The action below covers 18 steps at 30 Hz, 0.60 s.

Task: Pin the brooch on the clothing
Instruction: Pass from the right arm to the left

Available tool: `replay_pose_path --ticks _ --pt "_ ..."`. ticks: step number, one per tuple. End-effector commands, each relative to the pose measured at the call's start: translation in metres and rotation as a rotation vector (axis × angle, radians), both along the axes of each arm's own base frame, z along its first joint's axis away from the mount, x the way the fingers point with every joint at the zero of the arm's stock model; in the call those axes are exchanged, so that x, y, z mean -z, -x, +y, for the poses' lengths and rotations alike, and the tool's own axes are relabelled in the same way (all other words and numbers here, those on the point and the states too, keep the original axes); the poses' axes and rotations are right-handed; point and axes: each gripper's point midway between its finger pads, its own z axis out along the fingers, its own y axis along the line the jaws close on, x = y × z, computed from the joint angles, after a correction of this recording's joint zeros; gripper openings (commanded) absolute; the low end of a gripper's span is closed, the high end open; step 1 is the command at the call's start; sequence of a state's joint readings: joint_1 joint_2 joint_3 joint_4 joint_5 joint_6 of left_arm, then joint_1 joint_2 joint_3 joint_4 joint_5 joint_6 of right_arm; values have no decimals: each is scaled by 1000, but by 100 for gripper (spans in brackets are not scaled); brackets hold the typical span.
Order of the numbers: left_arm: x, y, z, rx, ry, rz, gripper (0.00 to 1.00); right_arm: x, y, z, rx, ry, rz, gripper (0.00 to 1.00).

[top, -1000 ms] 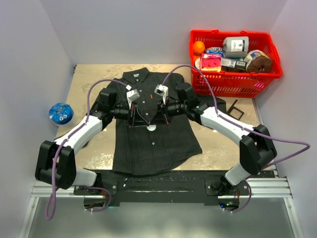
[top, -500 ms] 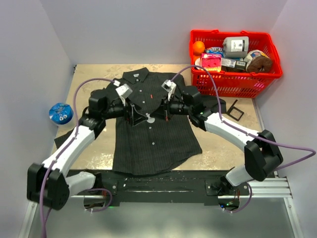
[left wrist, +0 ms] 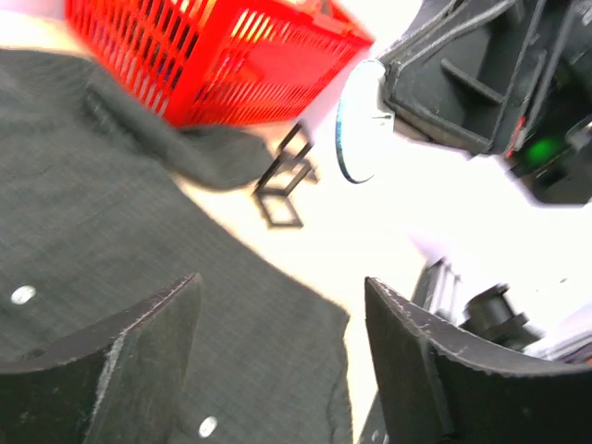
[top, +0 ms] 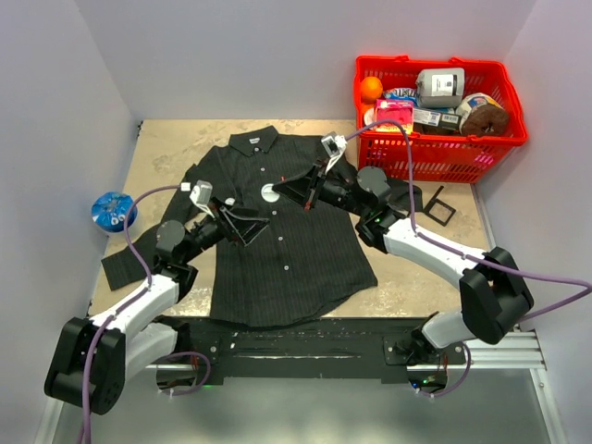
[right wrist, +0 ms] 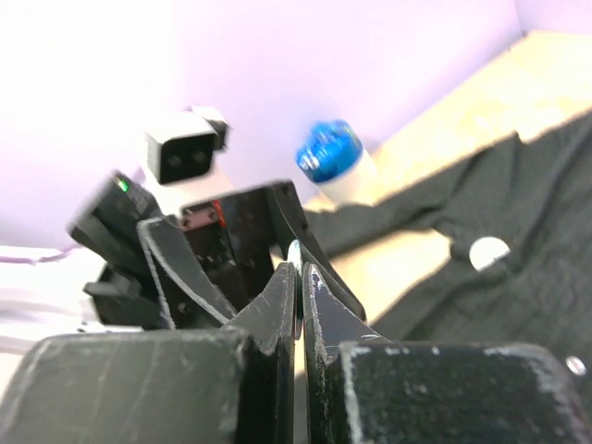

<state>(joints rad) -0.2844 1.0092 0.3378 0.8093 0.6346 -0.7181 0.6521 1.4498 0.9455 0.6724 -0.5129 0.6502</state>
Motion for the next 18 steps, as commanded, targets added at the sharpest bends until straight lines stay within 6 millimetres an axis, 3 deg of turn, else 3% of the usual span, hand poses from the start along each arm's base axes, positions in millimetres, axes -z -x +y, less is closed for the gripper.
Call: replay_pose_path --ticks 1,18 --pt "-62 12 -1 20 216 -157 71 -44 8 -3 16 -153 -72 0" --pt "-86 8 1 4 303 -190 56 -47 18 5 -25 -178 -67 0"
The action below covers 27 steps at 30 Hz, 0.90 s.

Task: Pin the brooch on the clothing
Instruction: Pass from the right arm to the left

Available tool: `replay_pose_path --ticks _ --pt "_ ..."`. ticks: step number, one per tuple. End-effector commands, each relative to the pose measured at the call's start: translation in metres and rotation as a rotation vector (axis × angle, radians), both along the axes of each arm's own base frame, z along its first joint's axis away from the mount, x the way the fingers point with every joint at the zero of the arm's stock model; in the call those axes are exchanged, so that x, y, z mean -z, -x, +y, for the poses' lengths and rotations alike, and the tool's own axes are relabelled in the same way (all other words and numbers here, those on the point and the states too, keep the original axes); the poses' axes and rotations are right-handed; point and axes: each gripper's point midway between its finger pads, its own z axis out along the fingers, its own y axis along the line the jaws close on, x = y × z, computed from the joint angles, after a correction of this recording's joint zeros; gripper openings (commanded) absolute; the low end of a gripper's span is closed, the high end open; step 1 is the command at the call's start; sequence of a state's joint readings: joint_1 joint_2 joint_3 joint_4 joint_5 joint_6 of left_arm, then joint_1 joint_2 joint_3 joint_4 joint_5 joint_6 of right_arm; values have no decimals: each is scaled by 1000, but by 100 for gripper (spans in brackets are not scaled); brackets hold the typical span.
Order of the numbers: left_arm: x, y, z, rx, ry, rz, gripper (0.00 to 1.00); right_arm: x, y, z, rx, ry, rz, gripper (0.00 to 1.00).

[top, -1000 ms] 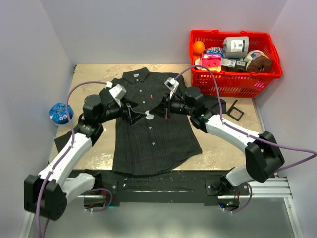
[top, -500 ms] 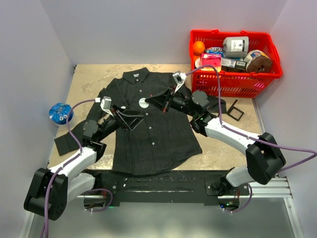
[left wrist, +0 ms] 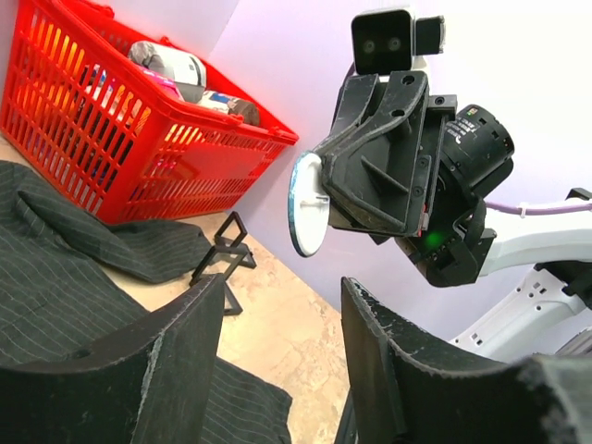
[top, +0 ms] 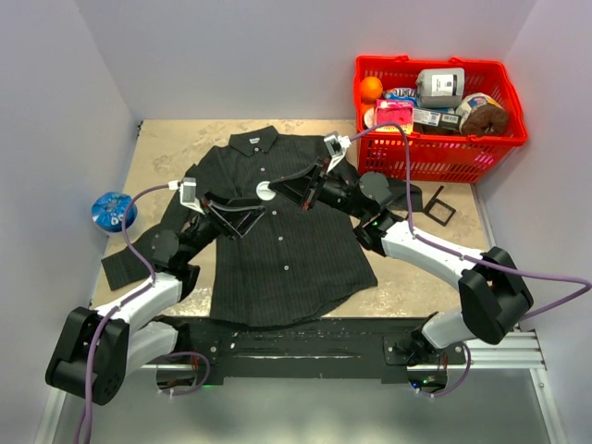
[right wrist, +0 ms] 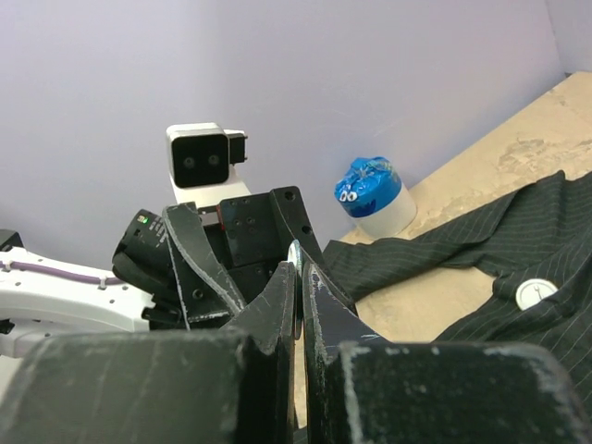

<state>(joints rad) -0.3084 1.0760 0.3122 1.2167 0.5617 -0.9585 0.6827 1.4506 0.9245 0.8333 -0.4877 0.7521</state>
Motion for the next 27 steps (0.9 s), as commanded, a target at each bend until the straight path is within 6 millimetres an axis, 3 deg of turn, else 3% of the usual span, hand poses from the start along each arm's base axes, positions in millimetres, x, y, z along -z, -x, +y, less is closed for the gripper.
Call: replay_pose_path --ticks 1,18,27 --pt "-26 1 3 -16 52 -77 56 -19 6 -1 1 -49 -52 0" --pt "-39 -4 1 -9 73 -92 44 -15 8 2 -7 -42 -45 0" --pt "-40 -5 -1 4 75 -95 30 -10 7 5 -13 -34 -37 0"
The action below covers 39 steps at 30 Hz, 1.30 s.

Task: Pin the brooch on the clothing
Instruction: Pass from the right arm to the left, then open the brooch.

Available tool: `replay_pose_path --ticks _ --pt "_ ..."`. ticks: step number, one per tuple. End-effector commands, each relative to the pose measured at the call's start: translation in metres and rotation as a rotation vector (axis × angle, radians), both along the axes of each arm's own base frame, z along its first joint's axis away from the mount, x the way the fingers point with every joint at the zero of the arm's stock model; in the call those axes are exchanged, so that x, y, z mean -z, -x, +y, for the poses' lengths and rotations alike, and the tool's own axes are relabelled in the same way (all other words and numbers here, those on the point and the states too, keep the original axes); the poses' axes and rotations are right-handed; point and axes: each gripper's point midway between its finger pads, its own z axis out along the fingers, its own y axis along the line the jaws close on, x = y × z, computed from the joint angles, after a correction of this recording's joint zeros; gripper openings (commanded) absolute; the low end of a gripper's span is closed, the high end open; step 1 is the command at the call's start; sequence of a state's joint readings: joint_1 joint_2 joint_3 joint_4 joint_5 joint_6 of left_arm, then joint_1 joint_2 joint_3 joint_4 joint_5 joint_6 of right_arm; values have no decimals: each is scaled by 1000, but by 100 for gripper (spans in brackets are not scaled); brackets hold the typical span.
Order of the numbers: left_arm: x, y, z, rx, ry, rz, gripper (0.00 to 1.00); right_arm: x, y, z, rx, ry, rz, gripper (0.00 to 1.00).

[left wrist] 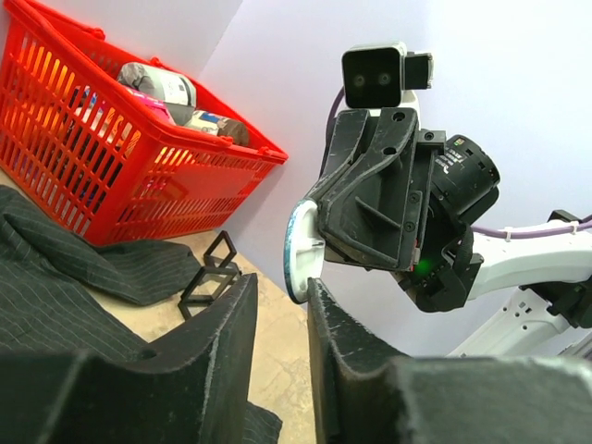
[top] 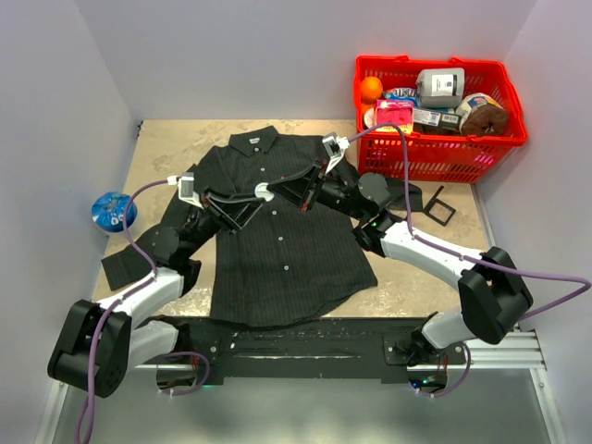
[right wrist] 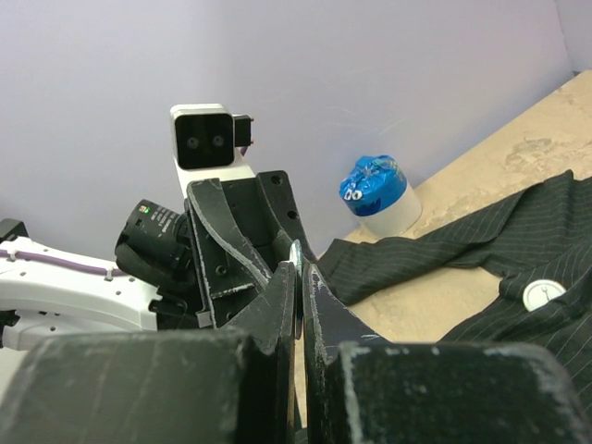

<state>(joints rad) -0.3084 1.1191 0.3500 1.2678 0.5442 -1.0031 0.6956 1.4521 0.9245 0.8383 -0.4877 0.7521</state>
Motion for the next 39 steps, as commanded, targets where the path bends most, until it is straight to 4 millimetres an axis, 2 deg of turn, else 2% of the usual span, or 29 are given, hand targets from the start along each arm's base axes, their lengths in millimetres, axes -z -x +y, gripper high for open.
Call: replay_pose_path --ticks 1,8,13,14,16,17,18,19,20,21,22,23,24,25,26,27,28,31,33,39 --pt "-23 2 -1 7 24 -82 25 -9 3 3 -4 -30 -34 0" --pt "-19 2 -3 24 14 -70 1 0 0 6 -11 -14 -19 0" --pt "-15 3 -8 53 -21 -59 0 7 -2 6 -16 9 -9 0" --pt "-13 3 -9 61 -31 -54 0 9 -1 6 -24 21 -3 3" --pt "-7 -1 -11 92 -78 -26 0 7 -5 0 -18 28 -10 13" --pt "-5 -2 -12 104 -97 -12 0 7 -6 -3 -16 32 -9 27" --pt "6 -8 -12 106 -135 27 0 7 -10 -11 -13 33 -14 35" --pt "3 -6 -15 143 -168 12 0 2 -9 -17 -19 29 -31 42" --pt "6 -9 -16 144 -218 -18 0 0 -8 -20 -27 28 -43 47" --pt "25 -13 -19 169 -276 54 0 0 -8 -26 -49 38 -55 53" --pt "17 -13 -23 215 -325 17 0 -1 -7 -29 -60 43 -68 55" --pt "23 -16 -24 217 -387 -23 0 -1 -5 -32 -69 50 -73 57" --pt "33 -16 -25 243 -421 22 0 1 -4 -35 -83 63 -78 72" --pt "30 -15 -26 255 -438 -5 0 3 -4 -37 -78 77 -95 73" --pt "32 -14 -25 260 -448 -22 0 8 -3 -38 -78 101 -79 74" --pt "24 -10 -26 263 -438 -72 0 10 -3 -39 -76 115 -80 75" --pt "27 -2 -27 298 -433 -79 0 14 -2 -39 -77 134 -88 76" --pt "33 4 -29 353 -448 -69 0 27 1 -38 -103 159 -51 74" --pt "40 3 -29 367 -452 -39 0 34 3 -36 -119 157 -41 73" --pt "42 6 -30 390 -442 -27 0 51 5 -27 -147 183 -9 70"
